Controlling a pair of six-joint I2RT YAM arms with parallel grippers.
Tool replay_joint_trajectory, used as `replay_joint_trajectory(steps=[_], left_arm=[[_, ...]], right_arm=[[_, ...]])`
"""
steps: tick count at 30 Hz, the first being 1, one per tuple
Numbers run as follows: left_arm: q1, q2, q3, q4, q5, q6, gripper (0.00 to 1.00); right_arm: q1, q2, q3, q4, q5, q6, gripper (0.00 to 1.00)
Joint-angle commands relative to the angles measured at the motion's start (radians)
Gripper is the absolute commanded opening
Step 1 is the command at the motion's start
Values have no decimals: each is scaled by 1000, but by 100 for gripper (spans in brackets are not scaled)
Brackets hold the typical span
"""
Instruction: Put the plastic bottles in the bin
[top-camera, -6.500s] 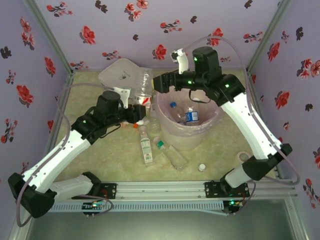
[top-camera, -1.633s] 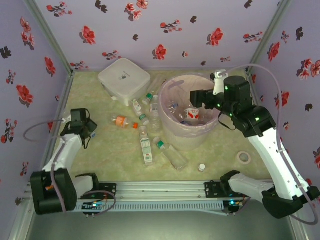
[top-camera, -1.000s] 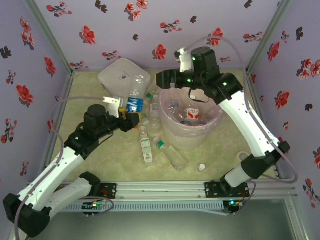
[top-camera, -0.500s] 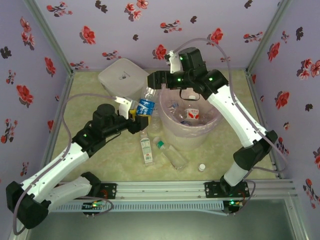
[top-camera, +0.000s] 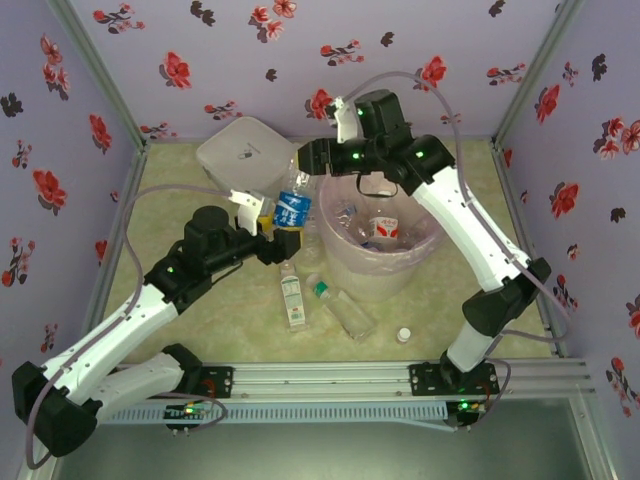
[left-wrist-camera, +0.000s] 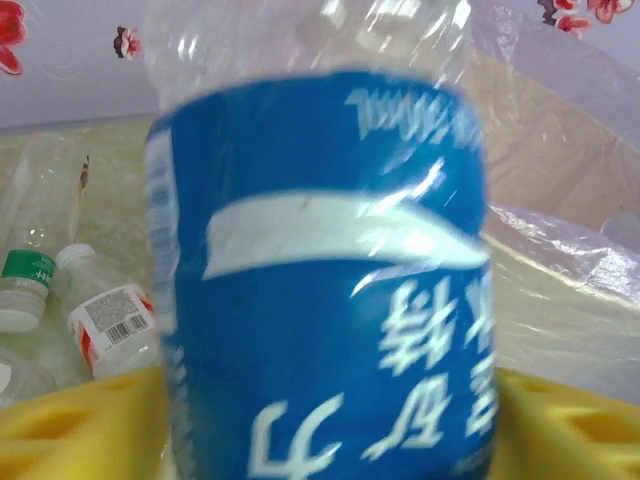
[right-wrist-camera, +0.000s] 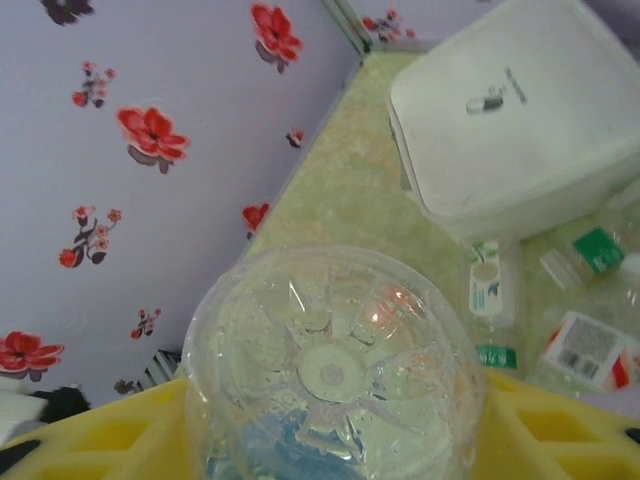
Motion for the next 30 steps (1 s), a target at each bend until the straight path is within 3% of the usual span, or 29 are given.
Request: replay_joint_trajectory(steps=[1, 8, 18, 21, 24, 30], left_arm=[[-8, -1, 19, 12, -3, 5, 99], [-5, -37, -21, 21, -127, -35, 100], [35, 98, 11, -105, -259, -138, 100], [61, 155, 28, -159, -304, -186, 100], [67, 224, 66, -276, -388, -212, 100], [69, 272, 56, -310, -397, -231, 100]], right_arm=[[-5, -16, 116, 11, 25, -70, 51], [-71, -148, 185, -4, 78, -151, 42], [-156, -511, -116, 21, 398, -348, 11], [-155, -535, -180, -9, 460, -386, 5], [-156, -546, -286, 29, 432, -419, 1], [-137, -466, -379, 33, 395, -441, 0]])
